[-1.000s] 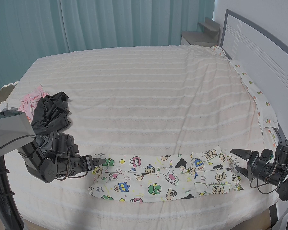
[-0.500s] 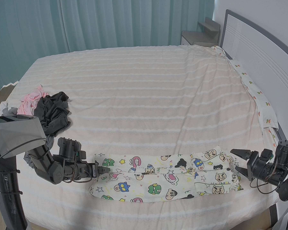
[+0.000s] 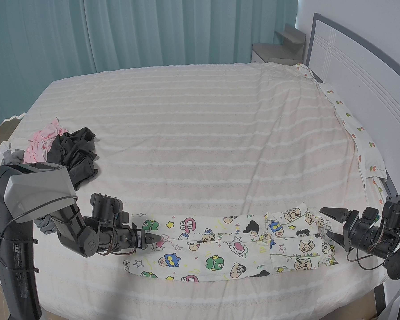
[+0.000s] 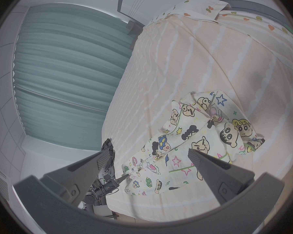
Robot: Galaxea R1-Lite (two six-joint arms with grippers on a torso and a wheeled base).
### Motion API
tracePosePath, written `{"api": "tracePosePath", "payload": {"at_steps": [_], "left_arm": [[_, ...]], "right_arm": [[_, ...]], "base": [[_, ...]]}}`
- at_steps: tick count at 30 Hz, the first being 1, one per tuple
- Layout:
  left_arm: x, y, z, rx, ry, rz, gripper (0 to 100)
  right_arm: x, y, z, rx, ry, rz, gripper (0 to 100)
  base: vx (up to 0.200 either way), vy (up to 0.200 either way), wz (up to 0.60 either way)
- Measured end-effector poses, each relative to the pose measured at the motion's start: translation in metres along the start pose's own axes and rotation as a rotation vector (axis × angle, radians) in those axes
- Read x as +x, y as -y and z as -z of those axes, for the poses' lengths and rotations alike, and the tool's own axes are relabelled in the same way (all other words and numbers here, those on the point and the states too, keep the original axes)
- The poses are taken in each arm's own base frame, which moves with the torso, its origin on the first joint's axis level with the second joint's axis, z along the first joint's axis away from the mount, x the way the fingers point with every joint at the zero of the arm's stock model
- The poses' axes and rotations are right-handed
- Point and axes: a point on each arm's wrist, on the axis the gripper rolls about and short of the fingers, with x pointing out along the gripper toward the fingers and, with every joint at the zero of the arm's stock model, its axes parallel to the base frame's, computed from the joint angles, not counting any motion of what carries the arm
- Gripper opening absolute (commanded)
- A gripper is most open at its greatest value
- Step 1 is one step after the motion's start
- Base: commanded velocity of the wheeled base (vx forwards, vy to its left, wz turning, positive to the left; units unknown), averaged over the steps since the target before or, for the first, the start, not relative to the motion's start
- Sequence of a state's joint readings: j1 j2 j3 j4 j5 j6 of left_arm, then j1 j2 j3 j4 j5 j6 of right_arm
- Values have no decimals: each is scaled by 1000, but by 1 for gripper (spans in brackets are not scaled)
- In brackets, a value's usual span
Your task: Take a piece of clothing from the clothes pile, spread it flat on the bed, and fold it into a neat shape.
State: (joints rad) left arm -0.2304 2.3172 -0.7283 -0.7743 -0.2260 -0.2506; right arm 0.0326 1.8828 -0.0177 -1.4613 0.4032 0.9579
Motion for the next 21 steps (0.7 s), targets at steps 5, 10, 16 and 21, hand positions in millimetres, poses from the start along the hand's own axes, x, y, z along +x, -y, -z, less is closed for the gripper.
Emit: {"api": "tracePosePath", "payload": {"at_steps": [5,10,16,21], "left_arm": [[5,3,-2,3,4,7,100],[8,3,-1,5,1,9,100],[10,2,1,4,-5,7,0],[12,2,3,5,-14,6,0]], "right_arm": [[0,0,0,-1,1,0,100],[0,0,0,-1,0,0,100],[0,0,0,-1,1,1,100],[0,0,0,-1,1,1,100]], "base": [[0,0,0],[0,0,0],[0,0,0],[0,0,0]]}}
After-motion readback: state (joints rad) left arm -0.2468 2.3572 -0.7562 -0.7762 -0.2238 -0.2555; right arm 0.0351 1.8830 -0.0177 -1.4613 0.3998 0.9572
